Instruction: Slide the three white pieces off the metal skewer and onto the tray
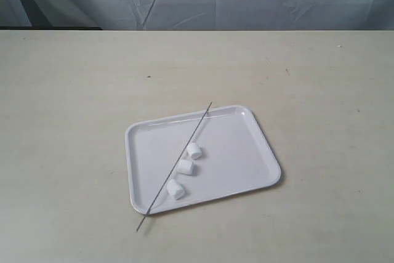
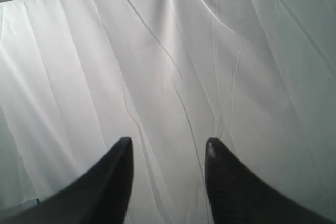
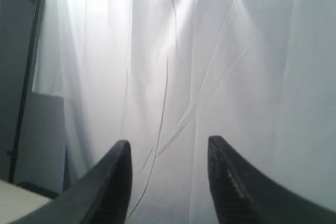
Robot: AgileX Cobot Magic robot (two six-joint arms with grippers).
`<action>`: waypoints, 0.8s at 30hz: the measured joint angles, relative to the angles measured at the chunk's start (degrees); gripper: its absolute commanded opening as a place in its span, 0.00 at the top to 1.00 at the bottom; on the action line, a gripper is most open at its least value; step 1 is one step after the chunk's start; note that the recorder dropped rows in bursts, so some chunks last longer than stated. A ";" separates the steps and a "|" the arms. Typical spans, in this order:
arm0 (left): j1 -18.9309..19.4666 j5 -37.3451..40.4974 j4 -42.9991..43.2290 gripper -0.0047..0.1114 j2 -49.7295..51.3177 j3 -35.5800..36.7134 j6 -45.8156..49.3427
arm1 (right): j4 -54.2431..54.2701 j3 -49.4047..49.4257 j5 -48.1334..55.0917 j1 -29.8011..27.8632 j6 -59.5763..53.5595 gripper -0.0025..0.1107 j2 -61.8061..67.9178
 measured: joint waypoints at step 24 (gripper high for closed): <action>-3.25 0.00 0.51 0.60 -0.92 26.61 0.00 | 0.00 23.31 -5.41 -7.02 0.13 0.58 -15.08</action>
